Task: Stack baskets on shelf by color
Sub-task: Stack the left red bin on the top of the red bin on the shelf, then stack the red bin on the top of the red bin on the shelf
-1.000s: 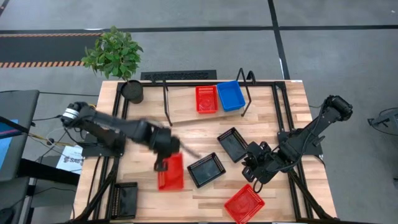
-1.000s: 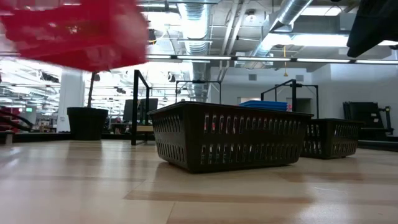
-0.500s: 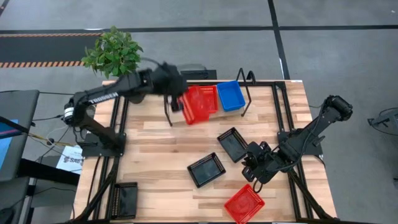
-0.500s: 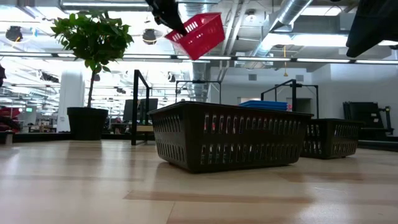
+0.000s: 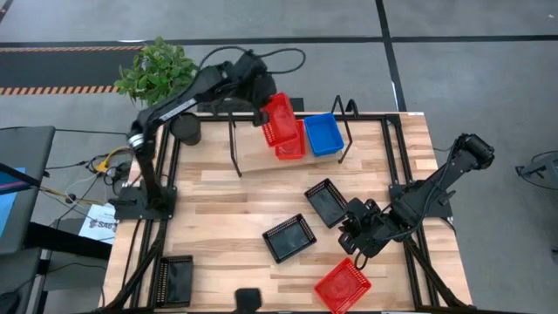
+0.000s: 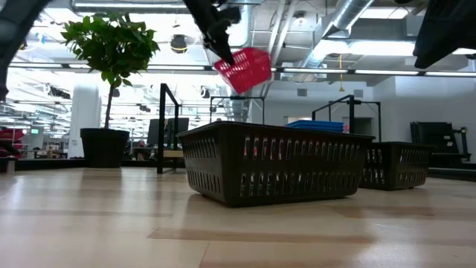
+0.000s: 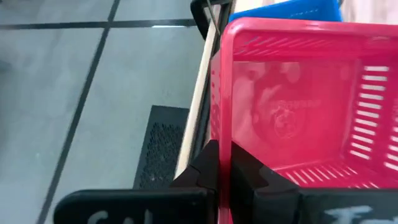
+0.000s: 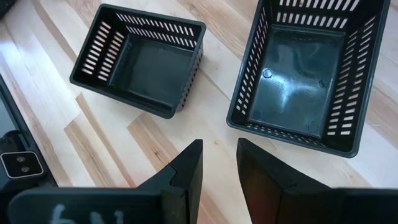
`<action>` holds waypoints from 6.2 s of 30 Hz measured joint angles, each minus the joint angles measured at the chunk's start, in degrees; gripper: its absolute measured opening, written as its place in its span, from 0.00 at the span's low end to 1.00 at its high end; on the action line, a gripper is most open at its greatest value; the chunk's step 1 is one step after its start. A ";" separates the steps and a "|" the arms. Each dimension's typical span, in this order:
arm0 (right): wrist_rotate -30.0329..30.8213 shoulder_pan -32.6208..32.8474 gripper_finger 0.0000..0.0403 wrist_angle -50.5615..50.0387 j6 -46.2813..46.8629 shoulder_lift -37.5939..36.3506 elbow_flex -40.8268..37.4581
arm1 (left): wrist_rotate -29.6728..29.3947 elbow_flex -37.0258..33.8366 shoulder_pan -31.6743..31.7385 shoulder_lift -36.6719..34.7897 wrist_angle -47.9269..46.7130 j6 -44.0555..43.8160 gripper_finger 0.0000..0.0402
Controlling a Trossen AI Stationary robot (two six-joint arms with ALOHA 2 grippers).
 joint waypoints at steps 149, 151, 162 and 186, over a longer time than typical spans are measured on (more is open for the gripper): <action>34.44 -13.33 0.08 -26.16 9.31 11.08 18.03 | -48.01 -46.47 -50.54 -33.53 30.79 -55.82 0.42; 35.16 -15.03 0.08 -23.52 6.43 11.08 18.03 | -46.15 -51.34 -49.18 -36.02 40.40 -52.99 0.46; 36.44 -22.53 0.04 -8.42 -11.09 11.10 18.03 | -38.03 -62.40 -44.54 -33.79 62.05 -46.40 0.55; 36.11 -27.43 0.04 13.33 -33.55 11.11 17.99 | -42.64 -62.47 -41.22 -30.43 62.02 -48.28 0.55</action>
